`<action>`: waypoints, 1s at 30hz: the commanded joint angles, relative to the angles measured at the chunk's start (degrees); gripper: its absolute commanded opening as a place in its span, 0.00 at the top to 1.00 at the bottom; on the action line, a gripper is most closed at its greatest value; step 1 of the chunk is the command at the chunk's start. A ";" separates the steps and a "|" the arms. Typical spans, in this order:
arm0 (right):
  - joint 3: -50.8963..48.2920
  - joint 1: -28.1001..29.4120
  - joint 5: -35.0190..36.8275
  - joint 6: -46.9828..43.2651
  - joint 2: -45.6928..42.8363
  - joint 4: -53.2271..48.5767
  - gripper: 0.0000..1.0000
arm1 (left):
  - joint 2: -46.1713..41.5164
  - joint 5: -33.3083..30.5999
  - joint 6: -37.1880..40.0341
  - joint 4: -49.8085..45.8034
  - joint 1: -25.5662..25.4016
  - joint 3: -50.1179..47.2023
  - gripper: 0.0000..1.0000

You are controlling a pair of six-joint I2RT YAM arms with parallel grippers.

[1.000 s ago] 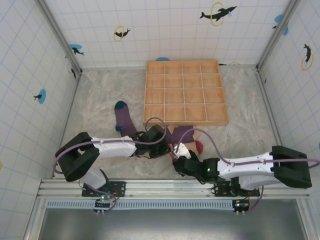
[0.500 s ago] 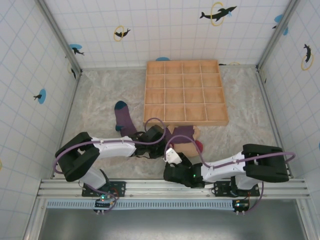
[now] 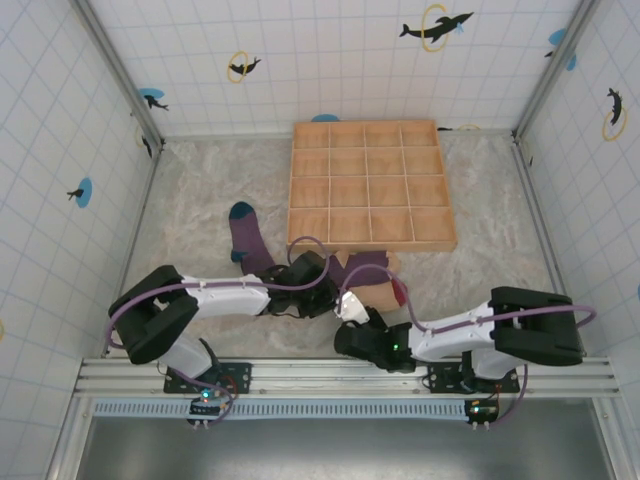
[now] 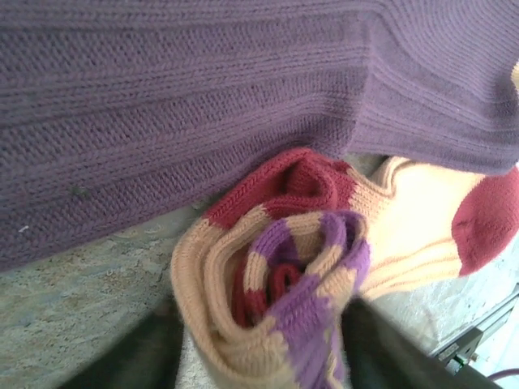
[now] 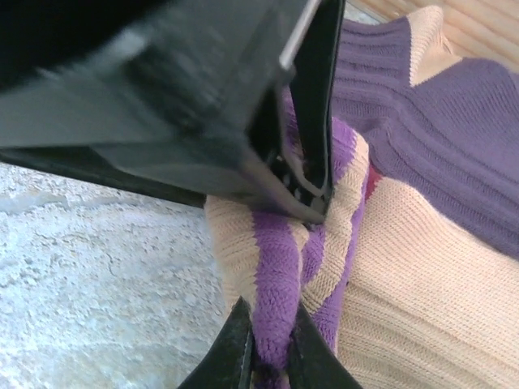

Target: Roll the socks

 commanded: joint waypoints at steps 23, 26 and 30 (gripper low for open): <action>-28.79 -27.51 -43.77 19.61 -20.00 22.27 1.00 | -3.69 -3.45 1.29 2.98 -1.02 0.20 0.24; -30.19 -30.04 -44.40 23.39 -21.18 19.95 1.00 | -2.43 -3.24 1.39 3.40 -1.81 0.57 0.28; -31.23 -31.16 -42.14 27.33 -25.08 13.92 1.00 | -1.64 -3.14 1.47 3.82 -2.29 0.82 0.30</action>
